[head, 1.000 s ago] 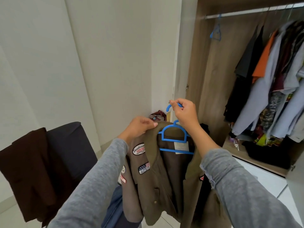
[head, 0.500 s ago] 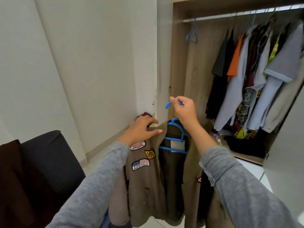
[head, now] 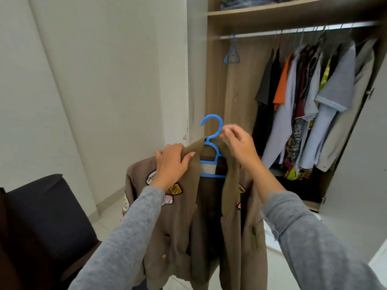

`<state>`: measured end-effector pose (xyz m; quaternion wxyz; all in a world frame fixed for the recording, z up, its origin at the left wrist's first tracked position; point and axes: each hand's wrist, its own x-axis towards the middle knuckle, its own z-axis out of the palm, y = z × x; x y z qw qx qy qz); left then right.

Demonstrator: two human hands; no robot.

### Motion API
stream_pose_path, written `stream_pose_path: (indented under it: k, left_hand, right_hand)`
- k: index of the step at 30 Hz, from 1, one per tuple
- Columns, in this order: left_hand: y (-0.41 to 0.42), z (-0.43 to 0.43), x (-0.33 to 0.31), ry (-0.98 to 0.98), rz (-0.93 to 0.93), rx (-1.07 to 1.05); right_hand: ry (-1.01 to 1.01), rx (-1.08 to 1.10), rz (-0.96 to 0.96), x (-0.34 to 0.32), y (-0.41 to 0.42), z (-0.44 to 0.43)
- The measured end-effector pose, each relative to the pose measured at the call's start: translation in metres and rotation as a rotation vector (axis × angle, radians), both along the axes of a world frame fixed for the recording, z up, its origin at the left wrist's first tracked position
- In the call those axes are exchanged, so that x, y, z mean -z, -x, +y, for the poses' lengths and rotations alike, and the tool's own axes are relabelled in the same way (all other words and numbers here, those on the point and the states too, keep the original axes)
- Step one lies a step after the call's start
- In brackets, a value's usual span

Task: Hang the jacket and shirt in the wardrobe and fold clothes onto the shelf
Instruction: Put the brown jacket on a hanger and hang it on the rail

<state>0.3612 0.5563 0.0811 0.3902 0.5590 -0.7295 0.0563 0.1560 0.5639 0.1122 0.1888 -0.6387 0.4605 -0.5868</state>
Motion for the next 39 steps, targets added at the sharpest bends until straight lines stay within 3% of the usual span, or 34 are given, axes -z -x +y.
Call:
stream_pose_path:
  k: [2,5,8,18,23,30,34,39]
  left_hand:
    - [-0.008,0.000,-0.001,0.021,0.053,-0.037]
    - [-0.020,-0.002,-0.006,0.035,0.136,-0.104]
    - [-0.027,-0.003,-0.014,0.056,0.213,-0.138]
    - [-0.044,0.011,-0.028,0.111,0.275,-0.164]
    - [-0.062,0.012,-0.017,0.020,0.278,-0.116]
    - [-0.054,0.008,-0.025,-0.015,0.349,-0.138]
    - [-0.042,0.005,-0.026,-0.027,0.275,-0.146]
    - [-0.032,0.002,-0.028,-0.037,0.248,-0.171]
  right_hand:
    - [-0.142,0.145,0.024,0.039,0.027,-0.002]
    - [-0.320,0.254,-0.183,0.086,0.054,0.005]
    - [-0.405,0.287,-0.139,0.104,0.059,0.011]
    - [-0.399,0.589,0.080,0.083,0.045,0.000]
    - [-0.246,0.621,0.094,0.045,0.055,-0.003]
    - [-0.244,0.186,0.067,0.022,0.057,-0.013]
    - [-0.292,-0.148,0.260,0.019,0.039,0.005]
    - [-0.238,-0.133,0.402,0.023,0.035,0.008]
